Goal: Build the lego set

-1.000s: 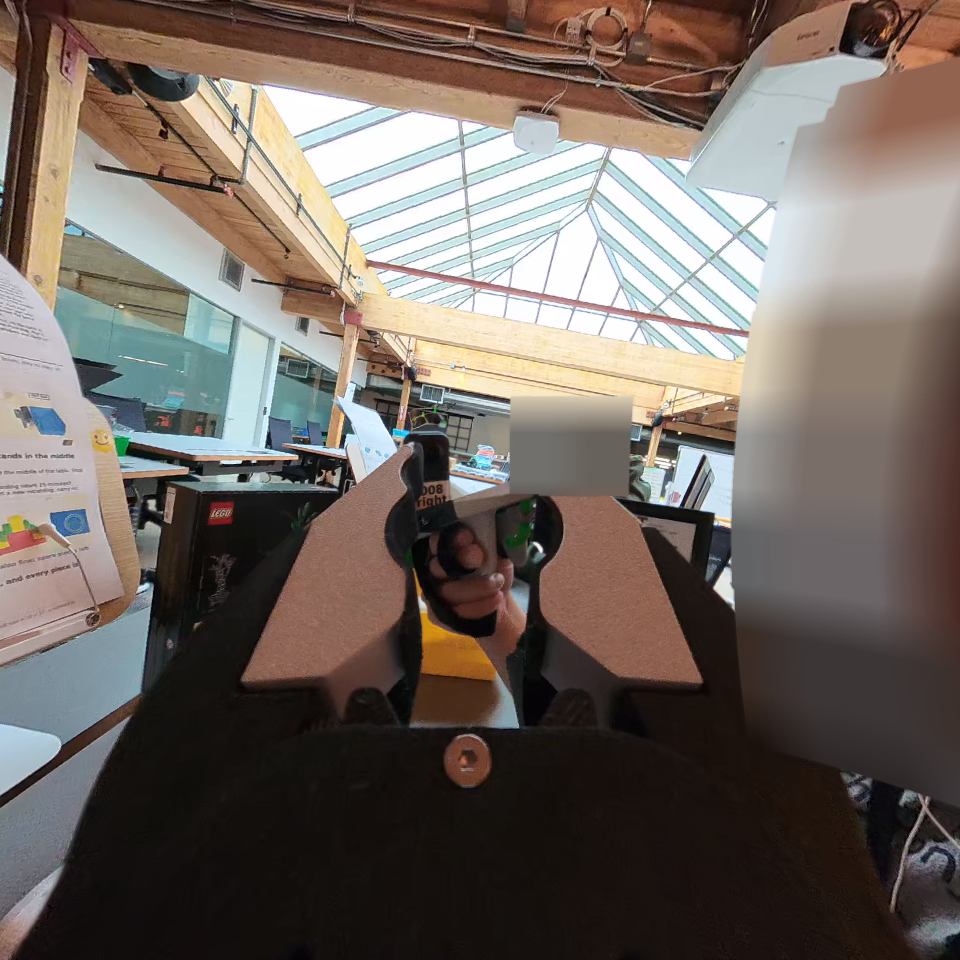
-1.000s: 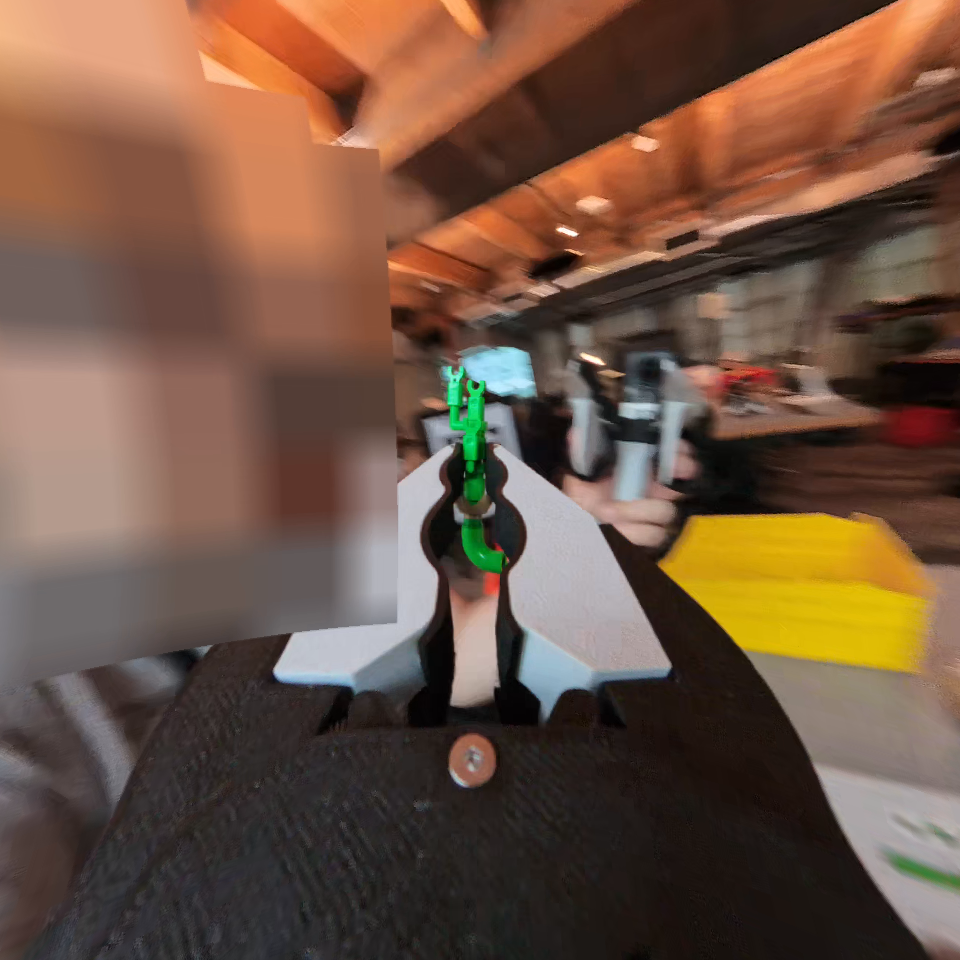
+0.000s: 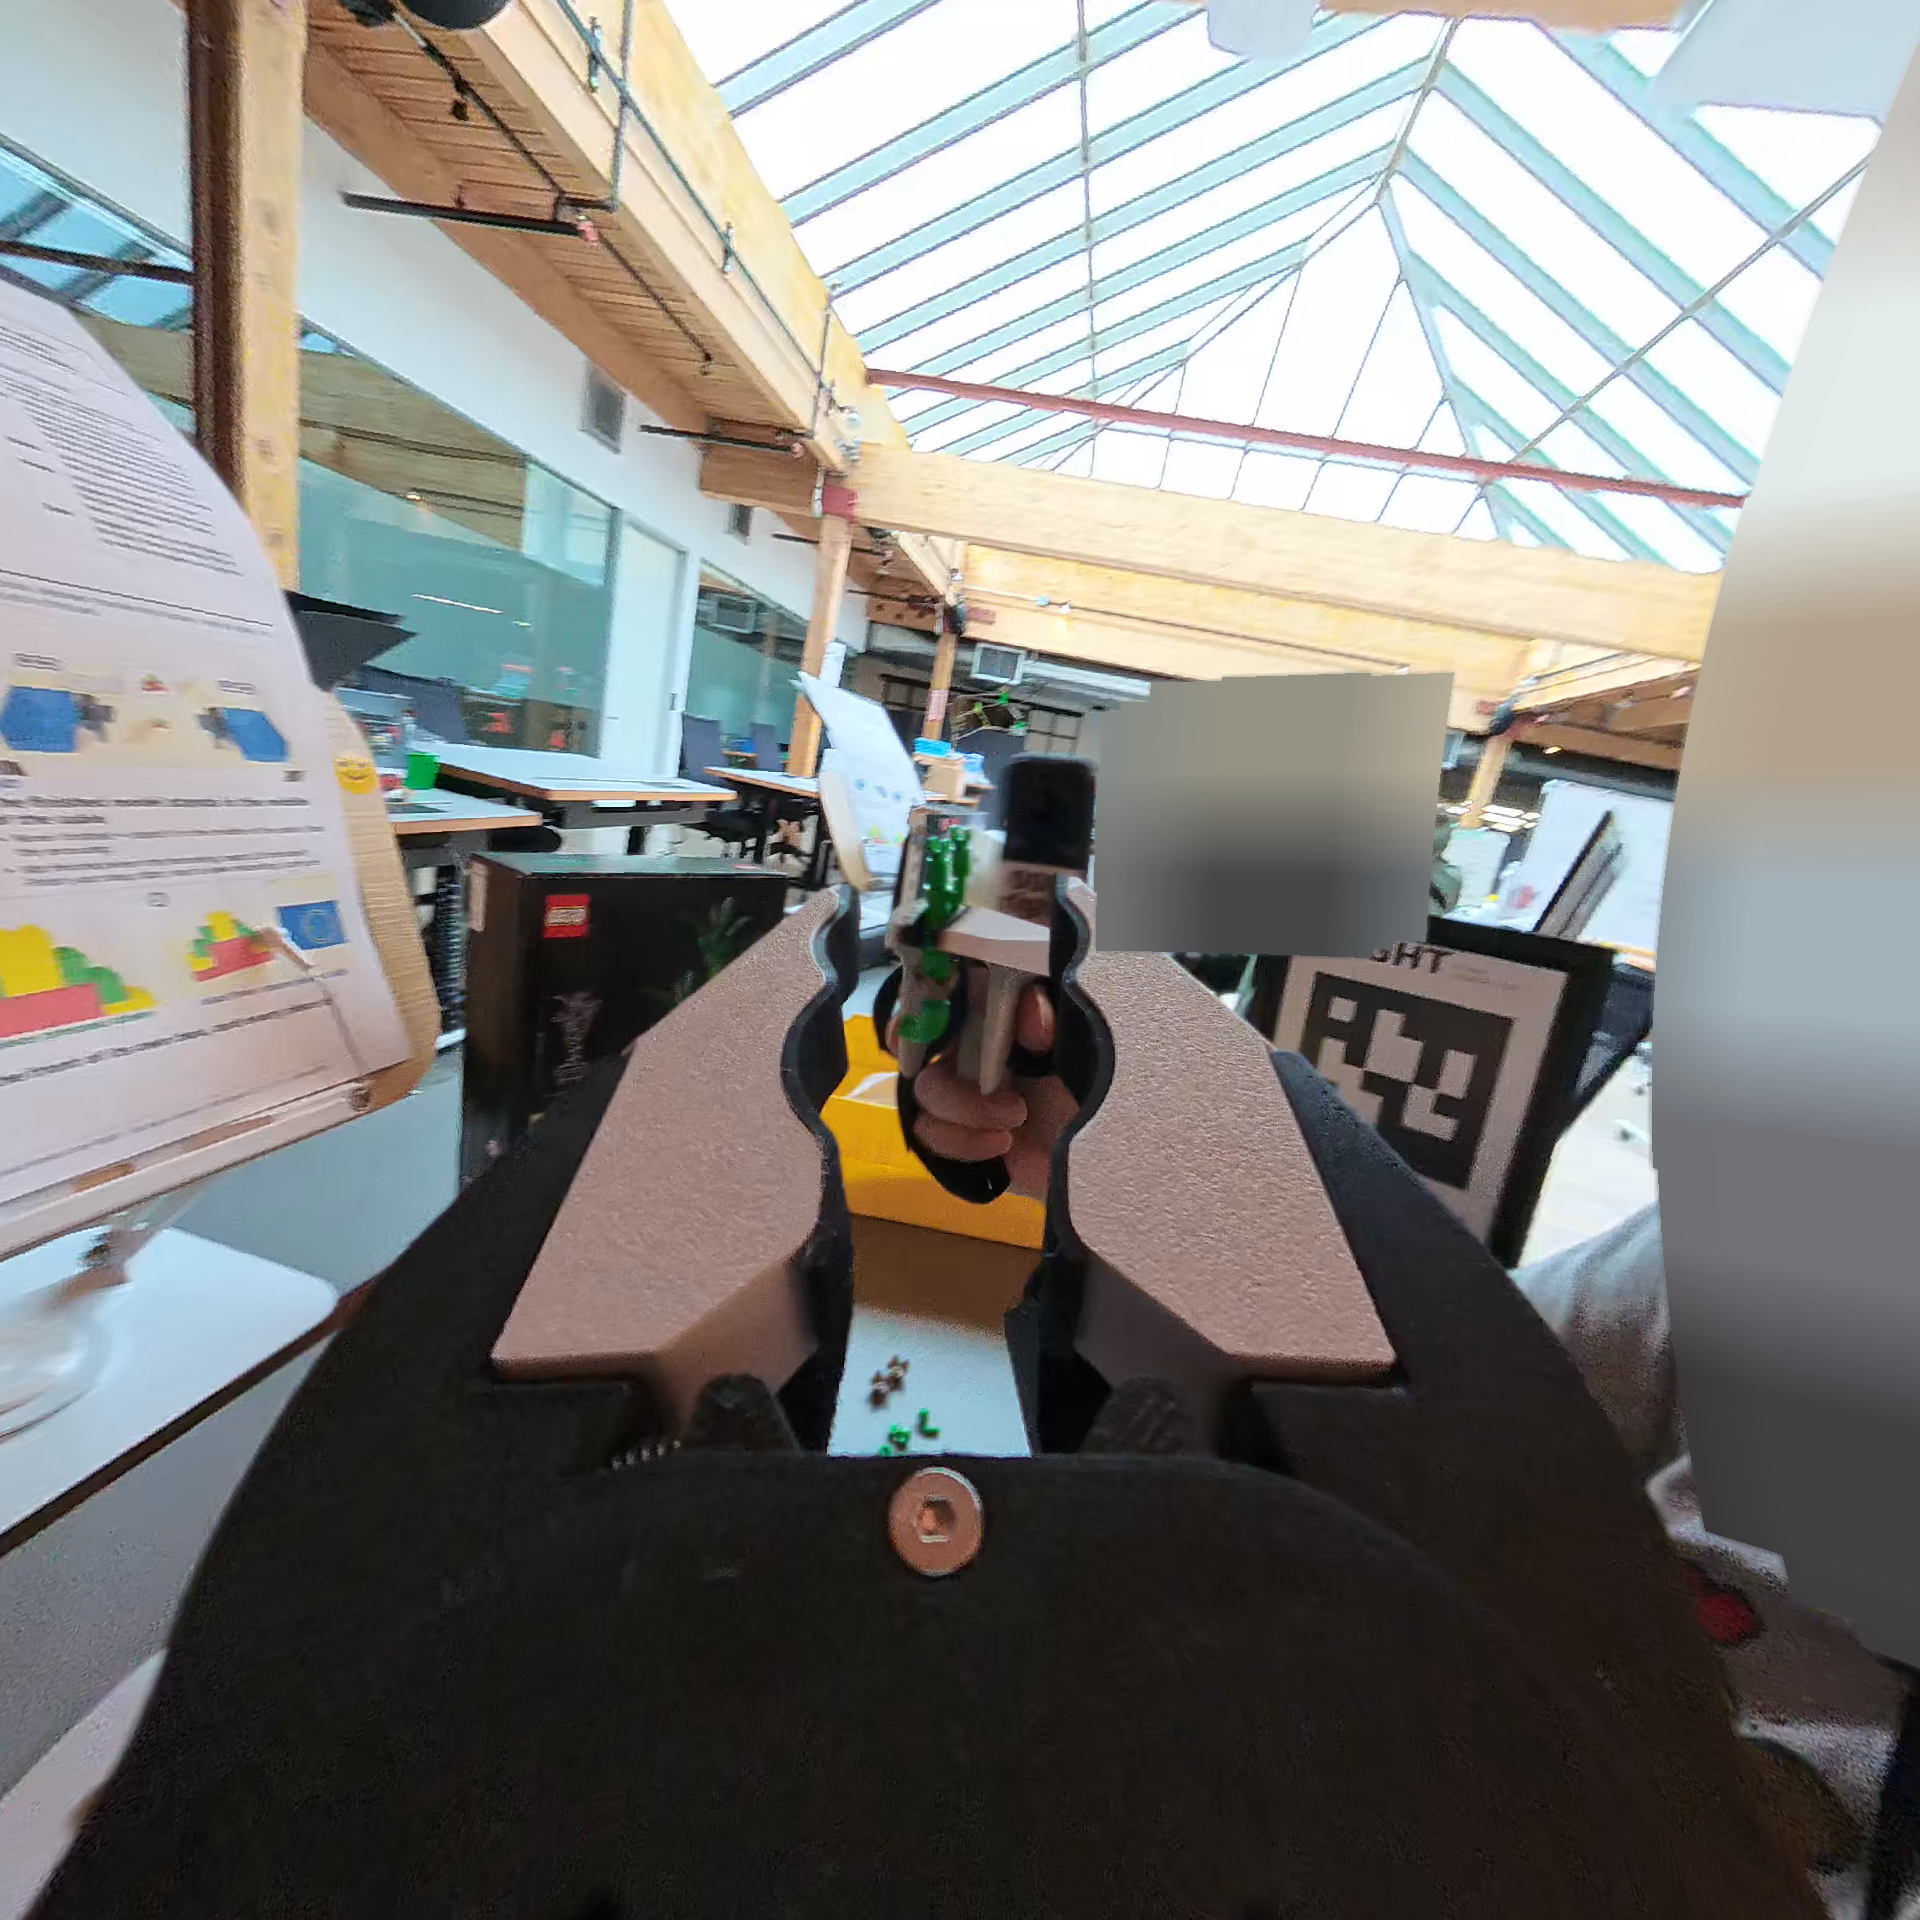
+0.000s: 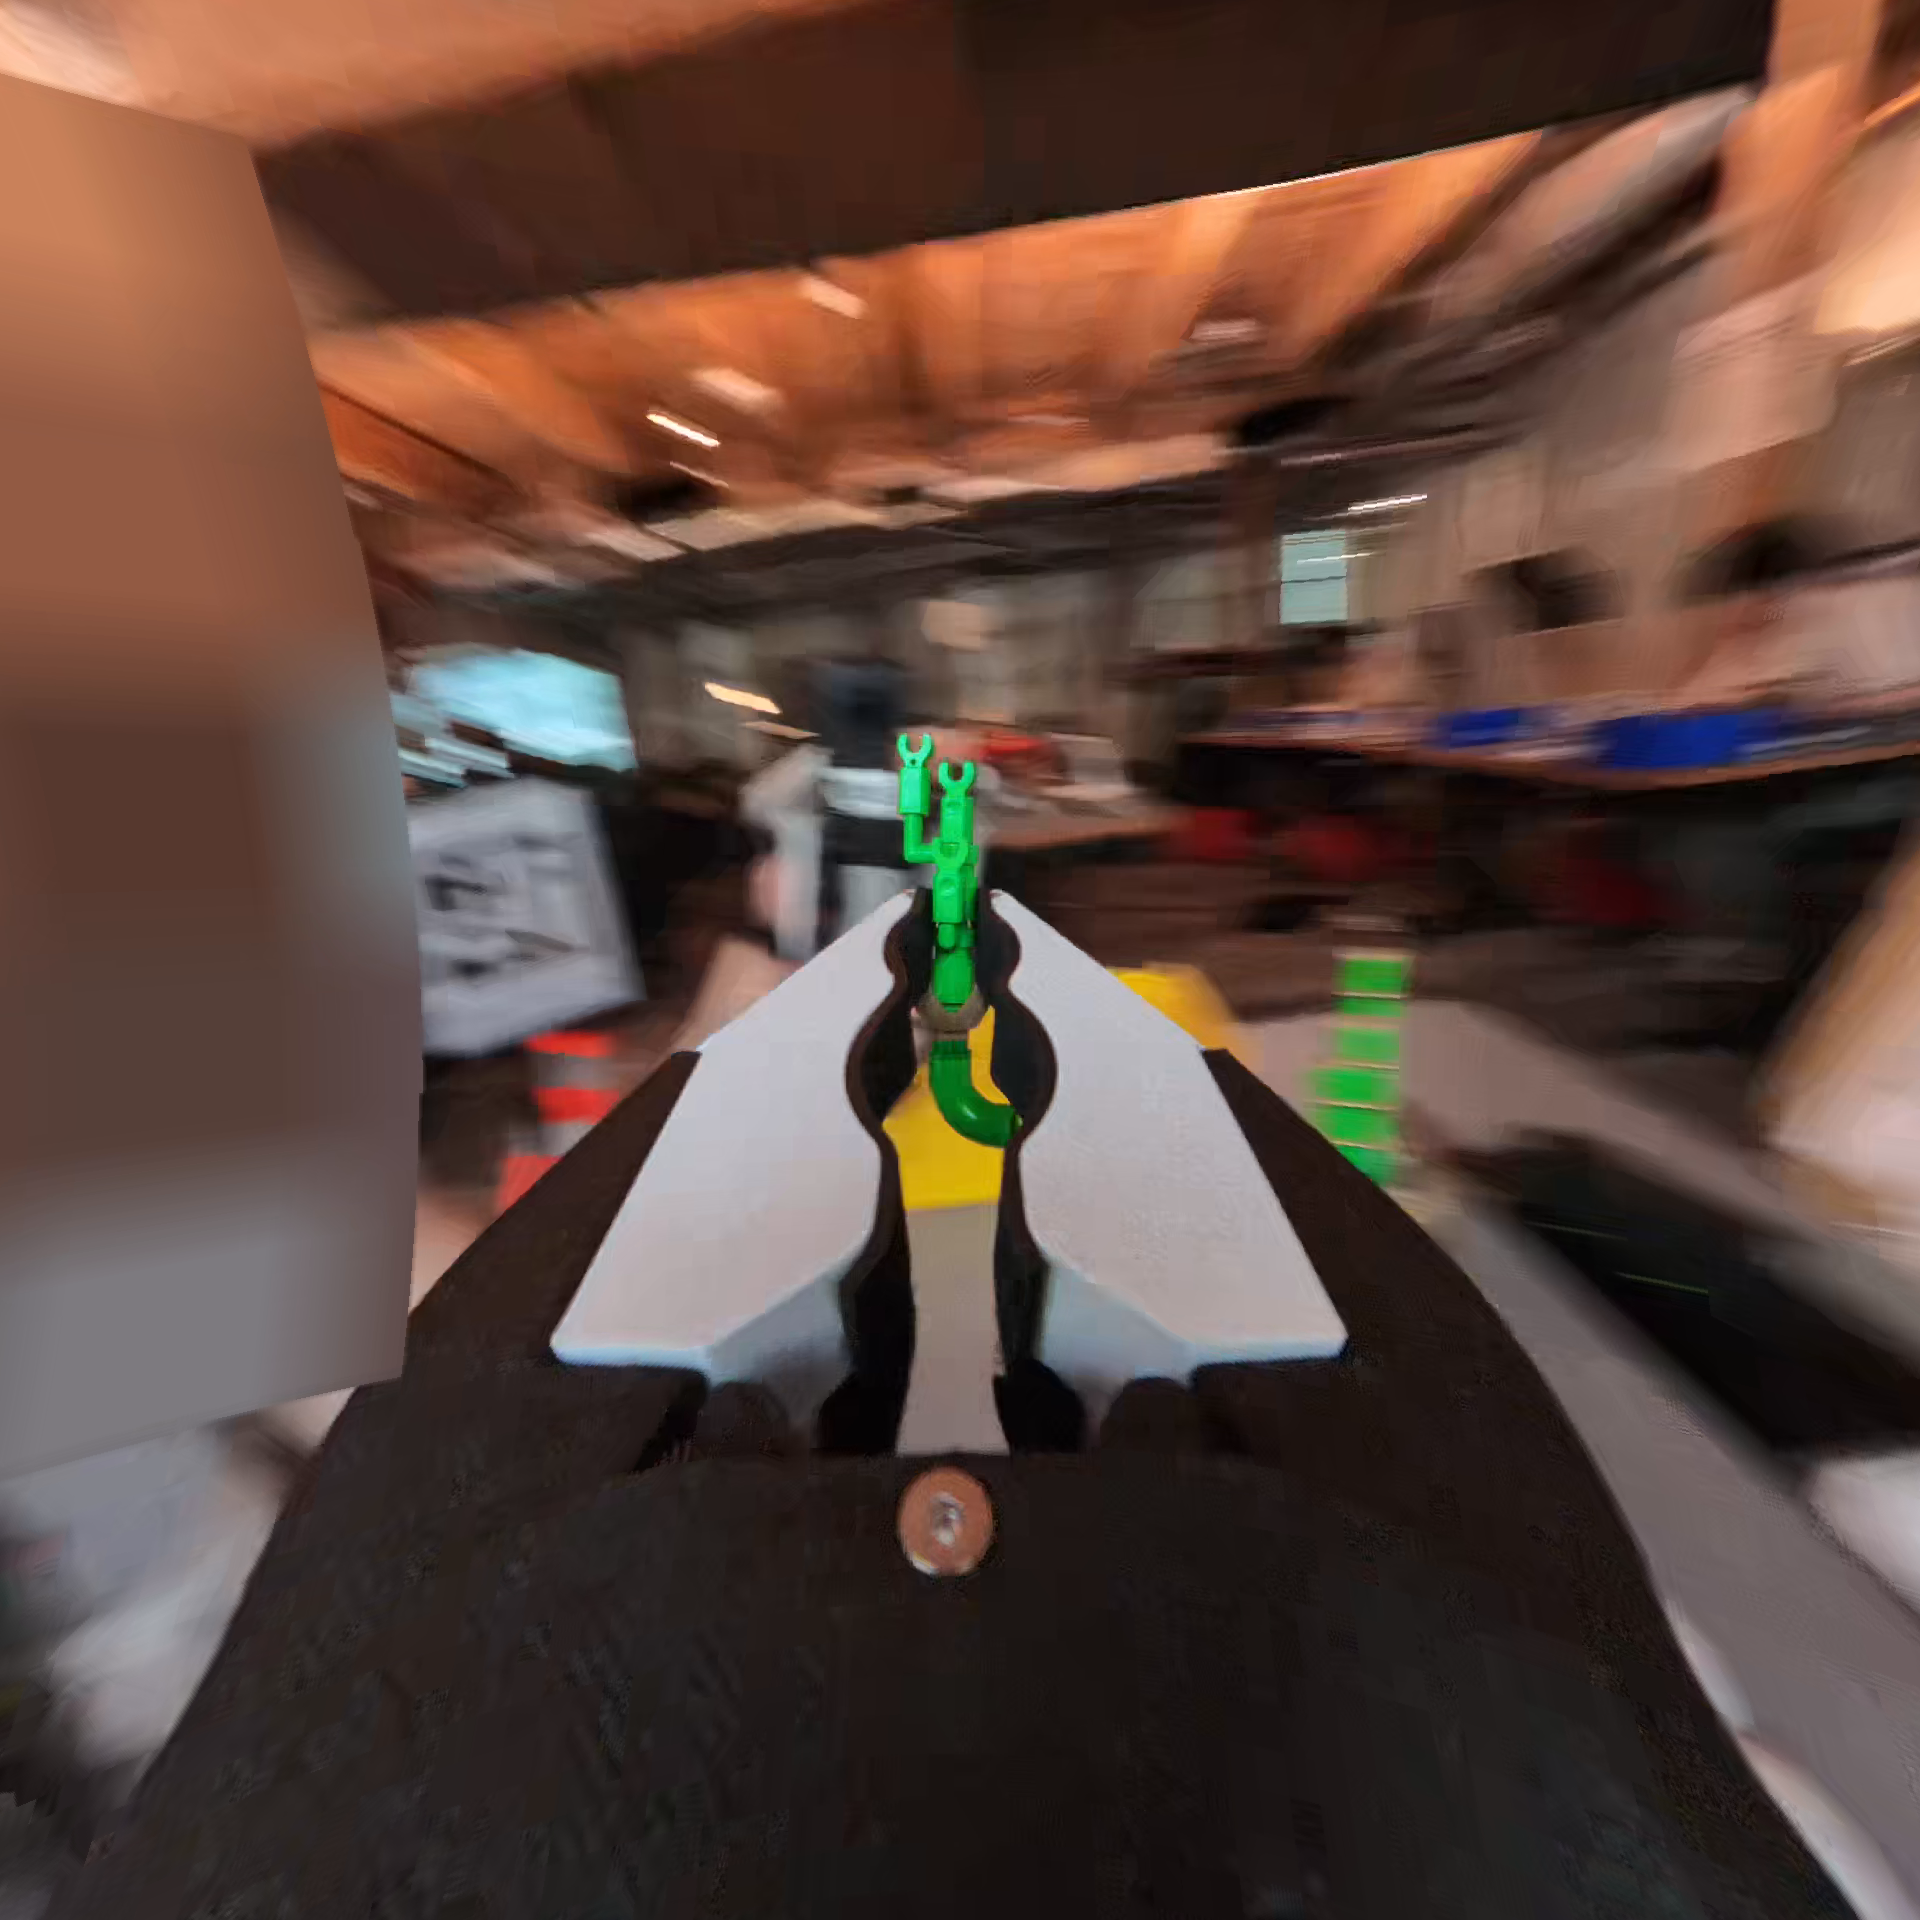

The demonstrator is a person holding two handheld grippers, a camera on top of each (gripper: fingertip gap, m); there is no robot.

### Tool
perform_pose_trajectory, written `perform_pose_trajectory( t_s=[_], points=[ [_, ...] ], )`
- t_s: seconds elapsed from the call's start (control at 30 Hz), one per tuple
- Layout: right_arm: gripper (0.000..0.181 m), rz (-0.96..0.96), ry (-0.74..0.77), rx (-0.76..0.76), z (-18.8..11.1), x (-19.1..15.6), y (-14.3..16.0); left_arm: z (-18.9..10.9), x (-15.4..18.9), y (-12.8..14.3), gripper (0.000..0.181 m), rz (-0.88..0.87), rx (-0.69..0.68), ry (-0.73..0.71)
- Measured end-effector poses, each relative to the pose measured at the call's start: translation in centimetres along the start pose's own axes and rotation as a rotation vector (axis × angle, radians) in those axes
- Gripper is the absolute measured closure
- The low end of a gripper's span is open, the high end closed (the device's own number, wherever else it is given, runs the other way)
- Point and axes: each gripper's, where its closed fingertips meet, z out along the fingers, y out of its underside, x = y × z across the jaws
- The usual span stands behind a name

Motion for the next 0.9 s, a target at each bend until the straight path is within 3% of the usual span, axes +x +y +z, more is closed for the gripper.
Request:
perform_pose_trajectory(
  t_s=[0.03, 0.13, 0.27, 0.47, 0.7, 0.9],
  points=[
    [0.177, -0.163, 0.171, -0.031, -0.1, 1.3, 0.0, 0.0, -0.1, 0.0, 0.149, 0.025, -0.007, -0.024],
    [0.177, -0.556, 0.459, -0.137, 0.1, 1.9, -0.5, 0.2, -0.4, 0.3, 0.165, 0.083, -0.041, -0.096],
    [0.177, -0.795, 0.605, -0.208, 1.2, 1.0, -0.3, 0.9, -0.2, 0.9, 0.16, 0.093, -0.069, -0.113],
    [0.177, -0.851, 0.652, -0.258, 2.2, 0.8, 0.6, 1.3, 0.0, 1.2, 0.161, 0.06, -0.061, -0.081],
    [0.177, -0.84, 0.639, -0.27, 3.1, 0.6, 1.6, 1.6, -0.3, 2.1, 0.178, 0.055, -0.095, -0.077],
    [0.177, -0.824, 0.636, -0.279, 3.3, 0.7, 1.8, 1.5, -0.6, 2.1, 0.176, 0.055, -0.095, -0.08]
  ],
)
